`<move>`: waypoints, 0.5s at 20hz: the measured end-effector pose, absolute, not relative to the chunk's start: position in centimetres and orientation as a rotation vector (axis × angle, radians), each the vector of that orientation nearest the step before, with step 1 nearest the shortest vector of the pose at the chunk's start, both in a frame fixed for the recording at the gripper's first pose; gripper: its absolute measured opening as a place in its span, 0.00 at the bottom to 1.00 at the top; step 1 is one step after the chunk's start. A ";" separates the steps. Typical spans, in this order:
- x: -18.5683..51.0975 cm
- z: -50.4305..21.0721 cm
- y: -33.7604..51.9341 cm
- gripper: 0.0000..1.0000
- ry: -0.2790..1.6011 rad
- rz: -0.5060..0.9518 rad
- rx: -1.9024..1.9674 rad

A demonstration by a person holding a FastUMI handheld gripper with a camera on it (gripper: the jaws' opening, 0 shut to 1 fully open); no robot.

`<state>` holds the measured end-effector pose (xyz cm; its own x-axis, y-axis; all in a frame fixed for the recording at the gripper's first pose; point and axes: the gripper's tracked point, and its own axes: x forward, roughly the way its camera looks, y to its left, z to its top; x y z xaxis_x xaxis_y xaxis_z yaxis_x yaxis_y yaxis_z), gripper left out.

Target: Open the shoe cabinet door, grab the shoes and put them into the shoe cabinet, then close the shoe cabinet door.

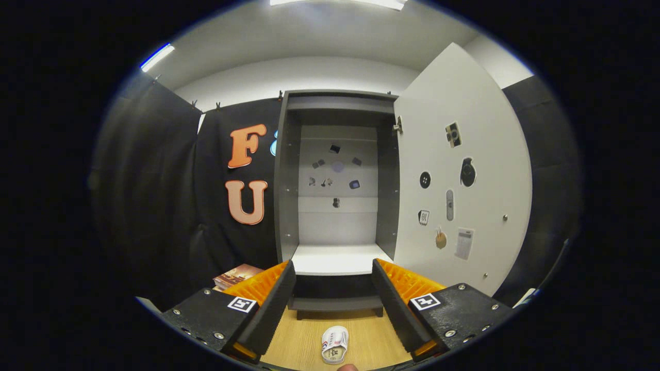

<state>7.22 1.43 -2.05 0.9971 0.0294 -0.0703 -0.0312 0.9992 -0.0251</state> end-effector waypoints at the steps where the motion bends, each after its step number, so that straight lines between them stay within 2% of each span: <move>1: 7.5 -3.5 1.7 0.93 0.100 0.031 -0.026; 10: 9.5 -18.5 3.2 0.93 0.405 0.044 0.027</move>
<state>9.52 3.24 -18.52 0.9180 0.0486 -0.3936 -0.0378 0.9987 0.0352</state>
